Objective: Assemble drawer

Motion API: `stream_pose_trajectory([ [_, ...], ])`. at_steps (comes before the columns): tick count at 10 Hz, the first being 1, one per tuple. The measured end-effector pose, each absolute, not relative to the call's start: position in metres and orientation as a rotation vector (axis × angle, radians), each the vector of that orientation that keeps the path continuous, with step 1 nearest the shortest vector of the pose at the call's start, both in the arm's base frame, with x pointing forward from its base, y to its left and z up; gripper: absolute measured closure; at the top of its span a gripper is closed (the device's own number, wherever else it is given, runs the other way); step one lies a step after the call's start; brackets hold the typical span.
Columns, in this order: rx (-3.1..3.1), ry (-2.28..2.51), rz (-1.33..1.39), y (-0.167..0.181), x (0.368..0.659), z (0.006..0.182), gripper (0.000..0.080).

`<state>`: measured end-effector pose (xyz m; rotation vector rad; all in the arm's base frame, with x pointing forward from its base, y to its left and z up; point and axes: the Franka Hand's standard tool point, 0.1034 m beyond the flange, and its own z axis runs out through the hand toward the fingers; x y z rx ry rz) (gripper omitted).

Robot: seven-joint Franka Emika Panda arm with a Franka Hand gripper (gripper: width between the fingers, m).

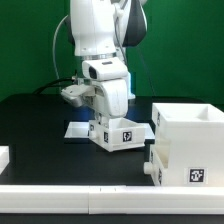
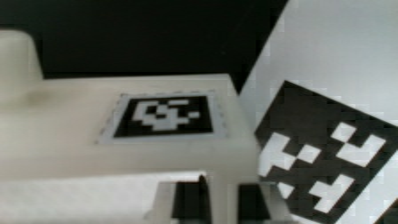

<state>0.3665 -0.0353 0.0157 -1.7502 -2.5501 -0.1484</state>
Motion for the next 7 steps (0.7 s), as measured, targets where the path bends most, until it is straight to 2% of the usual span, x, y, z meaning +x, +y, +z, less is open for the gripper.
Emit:
stream_pose_trajectory([
  [1,-1.76,-2.542,-0.144,-0.037,0.366,0.016,0.0763],
  [2,-1.89,-2.441,-0.1,-0.053,0.369,0.023,0.0763],
  [3,-2.07,-2.328,-0.076,-0.057,0.382,0.039,0.0763],
  [4,-2.18,-2.294,-0.09,-0.05,0.403,0.057,0.0763],
  [5,-2.247,-2.275,-0.11,-0.043,0.418,0.067,0.0763],
  [7,-2.351,-2.216,-0.145,-0.024,0.44,0.078,0.0761],
])
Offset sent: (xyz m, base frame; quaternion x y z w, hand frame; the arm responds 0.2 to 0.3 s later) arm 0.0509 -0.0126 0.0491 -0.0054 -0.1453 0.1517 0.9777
